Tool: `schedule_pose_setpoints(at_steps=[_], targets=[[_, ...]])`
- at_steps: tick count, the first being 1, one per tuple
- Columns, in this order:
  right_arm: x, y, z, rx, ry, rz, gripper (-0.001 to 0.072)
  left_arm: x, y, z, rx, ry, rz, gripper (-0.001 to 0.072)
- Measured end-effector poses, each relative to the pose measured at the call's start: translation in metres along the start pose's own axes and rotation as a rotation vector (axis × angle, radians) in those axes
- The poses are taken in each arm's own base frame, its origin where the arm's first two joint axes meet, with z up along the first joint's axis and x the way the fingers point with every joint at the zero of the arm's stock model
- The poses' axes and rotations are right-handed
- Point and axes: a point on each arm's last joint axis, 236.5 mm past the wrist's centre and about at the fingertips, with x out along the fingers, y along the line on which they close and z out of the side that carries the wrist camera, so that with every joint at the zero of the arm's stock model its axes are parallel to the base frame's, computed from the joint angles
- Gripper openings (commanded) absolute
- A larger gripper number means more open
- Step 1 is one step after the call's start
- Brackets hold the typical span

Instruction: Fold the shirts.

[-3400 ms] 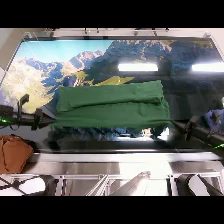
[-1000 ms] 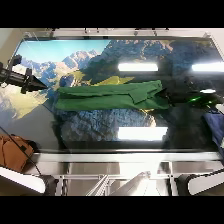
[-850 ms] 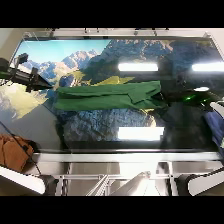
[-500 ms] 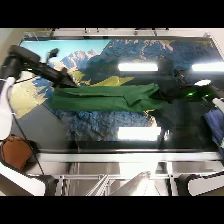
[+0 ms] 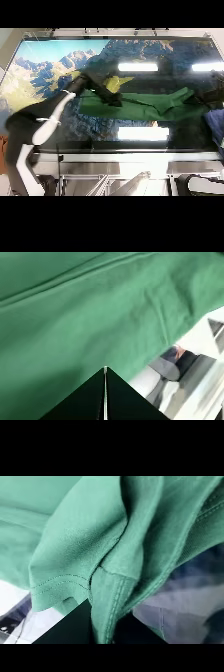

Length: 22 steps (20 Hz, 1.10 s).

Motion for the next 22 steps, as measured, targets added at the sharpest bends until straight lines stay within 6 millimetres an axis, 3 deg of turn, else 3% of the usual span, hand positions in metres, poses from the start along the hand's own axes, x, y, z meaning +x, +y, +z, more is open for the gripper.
schedule_pose_setpoints(at_steps=[2, 5, 8, 12, 14, 17, 19, 22], targets=[[-0.01, -0.007, -0.004, 0.007, -0.004, -0.007, 0.0023, 0.032, -0.02, 0.004, 0.047, 0.022, -0.007, 0.0027], [-0.018, -0.011, -0.007, 0.001, -0.003, -0.008, 0.0022, 0.064, -0.042, 0.017, 0.079, 0.021, -0.02, 0.0027], [-0.024, -0.007, -0.005, -0.017, -0.024, 0.0, 0.0022, 0.086, -0.048, 0.02, 0.052, 0.028, -0.03, 0.0025], [-0.04, 0.026, 0.017, -0.065, -0.128, 0.092, 0.0022, 0.092, -0.057, 0.019, 0.01, 0.037, -0.085, 0.0025], [-0.051, 0.05, 0.028, -0.099, -0.179, 0.15, 0.0022, 0.068, -0.07, 0.028, 0.03, 0.022, -0.122, 0.0025], [-0.058, 0.102, 0.032, -0.187, -0.21, 0.237, 0.0022, 0.001, -0.087, 0.04, 0.089, -0.037, -0.163, 0.0025], [-0.045, 0.142, 0.025, -0.261, -0.18, 0.288, 0.0022, -0.05, -0.087, 0.036, 0.108, -0.061, -0.174, 0.0025], [-0.004, 0.21, 0.008, -0.381, -0.118, 0.347, 0.0022, -0.119, -0.068, 0.01, 0.082, -0.074, -0.17, 0.0024]])
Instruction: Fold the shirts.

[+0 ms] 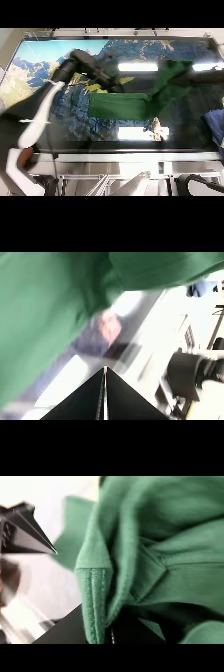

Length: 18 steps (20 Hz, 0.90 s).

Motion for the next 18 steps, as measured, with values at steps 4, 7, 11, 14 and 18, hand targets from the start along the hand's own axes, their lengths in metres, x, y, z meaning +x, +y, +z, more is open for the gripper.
schedule_pose_setpoints(at_steps=[4, 7, 11, 14, 18], targets=[[0.118, 0.058, -0.02, -0.098, 0.081, 0.062, 0.002, -0.07, 0.014, -0.044, -0.07, -0.049, 0.009, 0.0025], [0.213, 0.078, -0.058, -0.106, 0.167, 0.096, 0.0075, -0.092, 0.026, -0.082, -0.124, -0.083, 0.017, 0.0025], [0.292, 0.072, -0.122, -0.054, 0.304, 0.112, 0.0441, -0.1, 0.036, -0.124, -0.173, -0.127, 0.03, 0.0025], [0.293, 0.074, -0.122, -0.029, 0.319, 0.137, 0.0442, -0.106, 0.036, -0.147, -0.182, -0.159, 0.039, 0.0025], [0.237, 0.093, -0.073, -0.043, 0.247, 0.195, 0.0533, -0.124, 0.034, -0.159, -0.176, -0.236, 0.069, 0.0025]])
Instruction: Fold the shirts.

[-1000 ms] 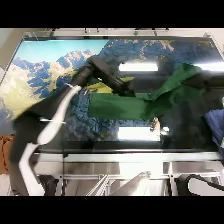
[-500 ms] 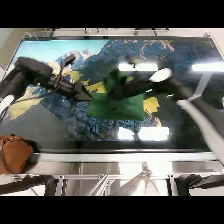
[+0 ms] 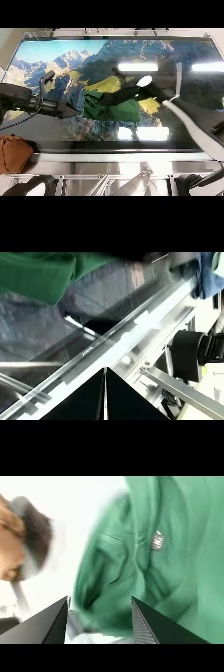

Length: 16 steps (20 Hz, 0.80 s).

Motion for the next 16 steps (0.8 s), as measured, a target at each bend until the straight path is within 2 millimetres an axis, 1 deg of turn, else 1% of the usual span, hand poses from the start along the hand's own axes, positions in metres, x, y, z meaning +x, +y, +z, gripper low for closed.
schedule_pose_setpoints(at_steps=[2, 3, 4, 5, 6, 8, 9, 10, 11, 13, 15, 16], targets=[[-0.046, 0.02, 0.02, -0.021, -0.056, 0.02, 0.0533, -0.012, 0.0, 0.001, 0.007, -0.047, 0.015, 0.0025], [-0.071, 0.025, 0.028, -0.021, -0.088, 0.012, 0.0533, -0.019, 0.0, 0.002, 0.011, -0.07, 0.023, 0.0025], [-0.092, 0.022, 0.032, -0.015, -0.104, -0.015, 0.0533, -0.025, -0.001, 0.003, 0.014, -0.091, 0.03, 0.0025], [-0.111, 0.013, 0.034, 0.006, -0.115, -0.055, 0.0533, -0.03, -0.001, 0.004, 0.02, -0.111, 0.037, 0.0025], [-0.13, -0.002, 0.032, 0.046, -0.122, -0.104, 0.0533, -0.035, -0.003, 0.005, 0.028, -0.129, 0.044, 0.0025], [-0.157, -0.043, 0.018, 0.159, -0.125, -0.188, 0.0533, -0.044, -0.007, 0.004, 0.043, -0.16, 0.056, 0.0025], [-0.166, -0.065, 0.006, 0.227, -0.127, -0.22, 0.0535, -0.049, -0.009, 0.004, 0.05, -0.174, 0.061, 0.0025], [-0.172, -0.086, -0.007, 0.294, -0.128, -0.246, 0.0557, -0.053, -0.011, 0.003, 0.057, -0.187, 0.067, 0.0025], [-0.177, -0.108, -0.022, 0.359, -0.133, -0.274, 0.0659, -0.057, -0.012, 0.004, 0.063, -0.204, 0.074, 0.0025], [-0.176, -0.139, -0.05, 0.459, -0.13, -0.305, 0.0659, -0.065, -0.013, 0.004, 0.065, -0.227, 0.084, 0.0026], [-0.166, -0.16, -0.073, 0.525, -0.118, -0.318, 0.0659, -0.07, -0.012, 0.003, 0.053, -0.24, 0.087, 0.0025], [-0.159, -0.166, -0.079, 0.546, -0.117, -0.309, 0.0659, -0.072, -0.013, 0.002, 0.05, -0.243, 0.086, 0.0026]])
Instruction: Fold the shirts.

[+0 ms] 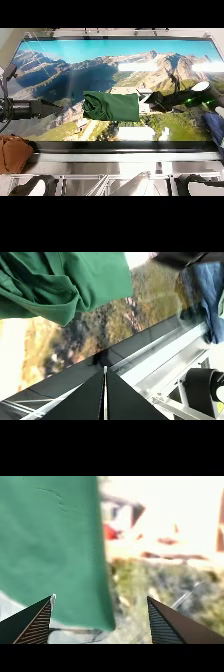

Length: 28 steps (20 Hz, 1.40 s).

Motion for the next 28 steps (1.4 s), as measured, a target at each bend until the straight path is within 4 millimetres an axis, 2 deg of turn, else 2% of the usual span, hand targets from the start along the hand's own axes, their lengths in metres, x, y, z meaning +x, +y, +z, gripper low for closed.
schedule_pose_setpoints(at_steps=[4, 7, 8, 9, 10, 12, 13, 15, 16, 17, 18, 19, 21, 22, 24, 26, 28], targets=[[0.041, 0.007, -0.012, 0.062, 0.036, 0.103, 0.0645, -0.004, -0.002, -0.004, -0.016, 0.008, -0.009, 0.0025], [0.068, 0.028, -0.017, 0.109, 0.049, 0.216, 0.0636, -0.005, -0.004, -0.008, -0.025, 0.025, -0.019, 0.0025], [0.076, 0.034, -0.017, 0.114, 0.044, 0.243, 0.0433, -0.005, -0.004, -0.008, -0.032, 0.026, -0.02, 0.0025], [0.083, 0.036, -0.017, 0.111, 0.037, 0.252, 0.0076, -0.005, -0.006, -0.01, -0.032, 0.034, -0.024, 0.0026], [0.087, 0.042, -0.016, 0.113, 0.027, 0.279, 0.0026, -0.005, -0.006, -0.011, -0.033, 0.039, -0.026, 0.0025], [0.084, 0.062, -0.01, 0.108, 0.005, 0.364, 0.0025, -0.005, -0.006, -0.012, -0.038, 0.041, -0.027, 0.0025], [0.077, 0.073, -0.005, 0.1, -0.011, 0.409, 0.0024, -0.005, -0.006, -0.012, -0.041, 0.041, -0.027, 0.0025], [0.042, 0.093, 0.016, 0.069, -0.084, 0.493, 0.0024, -0.005, -0.007, -0.013, -0.045, 0.045, -0.029, 0.0025], [0.014, 0.1, 0.031, 0.045, -0.143, 0.522, 0.0024, -0.005, -0.007, -0.013, -0.048, 0.046, -0.029, 0.0025], [-0.02, 0.105, 0.048, 0.021, -0.218, 0.545, 0.0024, -0.005, -0.007, -0.013, -0.048, 0.048, -0.03, 0.0025], [-0.063, 0.107, 0.064, -0.004, -0.309, 0.559, 0.0023, -0.005, -0.007, -0.013, -0.049, 0.048, -0.03, 0.0026], [-0.105, 0.102, 0.076, -0.022, -0.393, 0.546, 0.0023, -0.005, -0.007, -0.013, -0.051, 0.048, -0.03, 0.0026], [-0.195, 0.074, 0.087, -0.036, -0.582, 0.451, 0.0024, -0.005, -0.007, -0.013, -0.05, 0.047, -0.029, 0.0025], [-0.238, 0.05, 0.084, -0.018, -0.668, 0.365, 0.0023, -0.005, -0.007, -0.012, -0.05, 0.044, -0.028, 0.0025], [-0.302, -0.016, 0.06, 0.09, -0.791, 0.132, 0.0024, -0.005, -0.006, -0.012, -0.05, 0.044, -0.027, 0.0025], [-0.338, -0.093, 0.021, 0.293, -0.837, -0.126, 0.0024, -0.005, -0.006, -0.012, -0.041, 0.041, -0.024, 0.0025], [-0.352, -0.162, -0.027, 0.514, -0.816, -0.357, 0.0025, -0.005, -0.004, -0.009, -0.034, 0.031, -0.019, 0.0025]])
